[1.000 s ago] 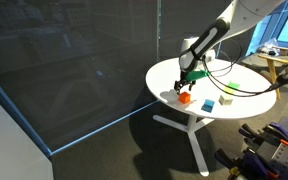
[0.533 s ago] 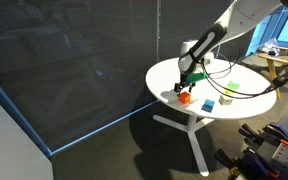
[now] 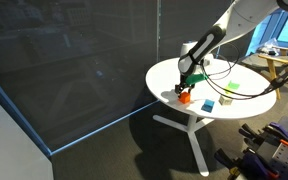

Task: Pick up an orange block and stack it on top of the gray block

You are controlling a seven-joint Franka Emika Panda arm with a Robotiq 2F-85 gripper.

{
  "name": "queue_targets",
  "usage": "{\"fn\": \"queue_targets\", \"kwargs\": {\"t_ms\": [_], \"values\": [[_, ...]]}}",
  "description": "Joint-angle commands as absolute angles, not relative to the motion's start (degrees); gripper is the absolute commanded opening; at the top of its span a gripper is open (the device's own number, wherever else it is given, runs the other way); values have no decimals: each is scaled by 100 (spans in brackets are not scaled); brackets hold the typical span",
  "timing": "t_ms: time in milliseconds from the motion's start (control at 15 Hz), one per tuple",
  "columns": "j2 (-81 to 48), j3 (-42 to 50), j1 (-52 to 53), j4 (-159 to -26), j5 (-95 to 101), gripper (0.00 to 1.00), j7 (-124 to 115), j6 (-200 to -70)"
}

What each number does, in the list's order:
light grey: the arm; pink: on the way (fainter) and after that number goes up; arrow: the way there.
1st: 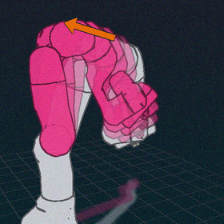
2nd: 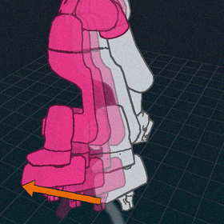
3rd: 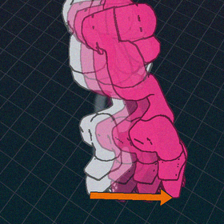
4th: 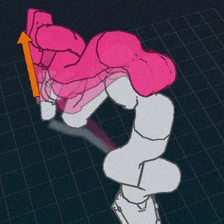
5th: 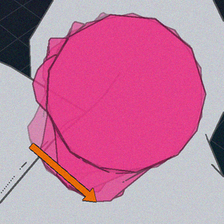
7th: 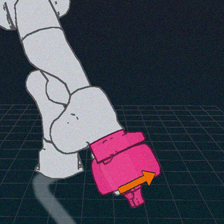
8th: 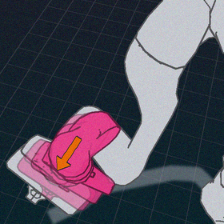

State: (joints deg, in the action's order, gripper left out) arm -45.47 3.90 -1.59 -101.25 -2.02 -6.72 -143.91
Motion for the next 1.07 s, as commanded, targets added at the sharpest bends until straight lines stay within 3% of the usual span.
{"fn": "queue_targets", "kwargs": {"t_ms": [0,133,200,1000], "values": [[-4621,422,-155,-9928,-222,54,-778,-14204],[-4601,446,-132,-9929,-216,36,-839,-14159],[-4566,466,-112,-9937,-210,32,-890,-14104],[-3938,539,-86,-10164,-186,30,-1078,-13646]]}}
